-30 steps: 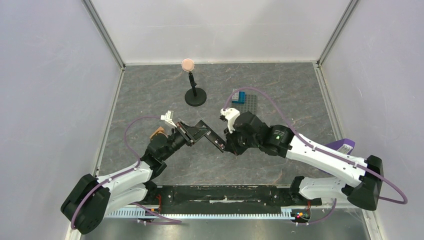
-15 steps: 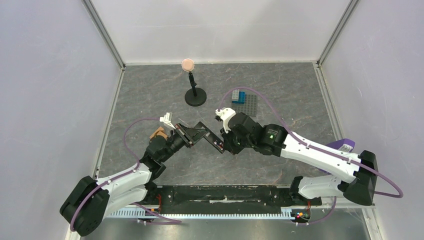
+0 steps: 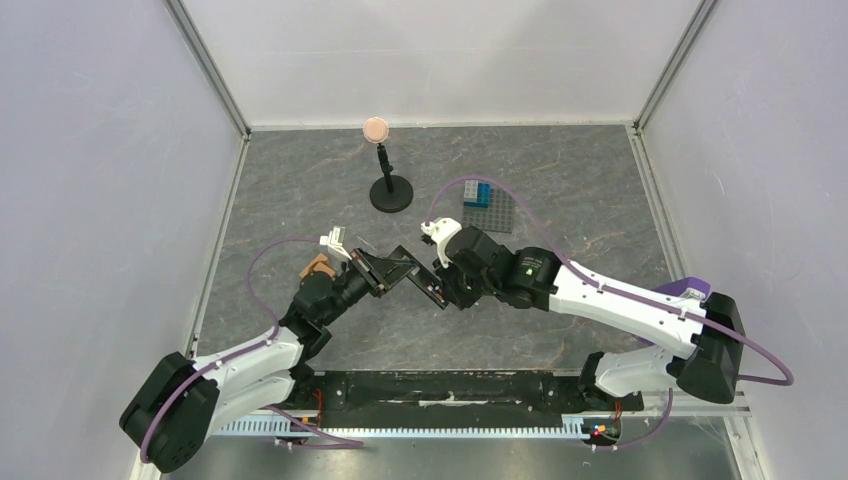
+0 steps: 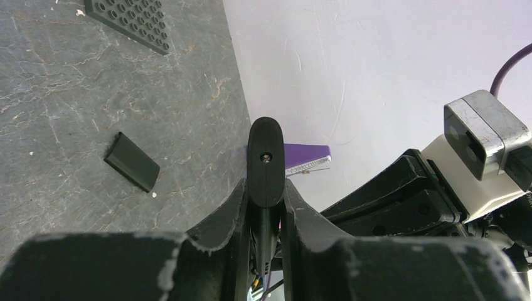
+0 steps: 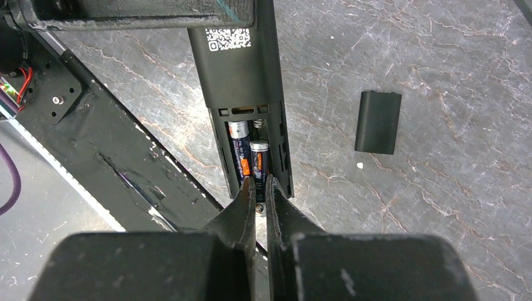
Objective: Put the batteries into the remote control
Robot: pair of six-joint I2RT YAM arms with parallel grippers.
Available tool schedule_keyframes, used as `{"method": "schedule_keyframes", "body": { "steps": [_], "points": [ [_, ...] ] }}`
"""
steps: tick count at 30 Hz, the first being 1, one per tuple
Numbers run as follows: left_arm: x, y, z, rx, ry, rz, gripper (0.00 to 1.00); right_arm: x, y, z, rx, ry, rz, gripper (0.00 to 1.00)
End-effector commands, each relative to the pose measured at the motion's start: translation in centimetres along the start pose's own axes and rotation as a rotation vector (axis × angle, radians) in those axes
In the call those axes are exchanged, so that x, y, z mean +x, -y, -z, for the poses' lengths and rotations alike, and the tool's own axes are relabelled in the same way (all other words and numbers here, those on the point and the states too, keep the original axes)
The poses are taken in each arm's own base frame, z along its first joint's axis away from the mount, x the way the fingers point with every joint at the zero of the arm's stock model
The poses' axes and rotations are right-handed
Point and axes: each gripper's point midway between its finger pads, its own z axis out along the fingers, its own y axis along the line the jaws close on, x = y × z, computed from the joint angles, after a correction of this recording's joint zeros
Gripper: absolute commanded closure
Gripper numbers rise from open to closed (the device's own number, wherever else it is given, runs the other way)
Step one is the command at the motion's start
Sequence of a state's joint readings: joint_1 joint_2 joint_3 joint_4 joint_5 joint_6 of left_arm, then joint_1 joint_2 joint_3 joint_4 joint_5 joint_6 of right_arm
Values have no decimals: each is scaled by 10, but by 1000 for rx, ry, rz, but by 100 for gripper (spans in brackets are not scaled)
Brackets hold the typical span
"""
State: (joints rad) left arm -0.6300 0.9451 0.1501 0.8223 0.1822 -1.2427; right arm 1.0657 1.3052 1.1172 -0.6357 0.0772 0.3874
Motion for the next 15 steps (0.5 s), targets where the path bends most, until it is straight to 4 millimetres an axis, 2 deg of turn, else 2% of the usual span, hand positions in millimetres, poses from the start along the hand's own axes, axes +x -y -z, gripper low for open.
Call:
{"method": "schedule_keyframes", "body": {
  "steps": [1,6,9,11,13,15],
  "points": [
    [-6,21,1,72,23,25,98,-22,-5,1,1,57,22,98],
    [-6,22,2,75,26,30,98,-23,-4,0,8,53,23,92],
    [-6,21,2,72,27,37,98,-26,-4,0,15,61,22,84],
    [-7,20,2,64,32,43,98,-28,-4,1,17,67,19,79],
    [-8,18,2,55,40,45,98,-32,-4,5,13,86,9,68],
    [-9,16,2,44,44,45,98,-38,-5,12,10,122,-3,62]
  ]
}}
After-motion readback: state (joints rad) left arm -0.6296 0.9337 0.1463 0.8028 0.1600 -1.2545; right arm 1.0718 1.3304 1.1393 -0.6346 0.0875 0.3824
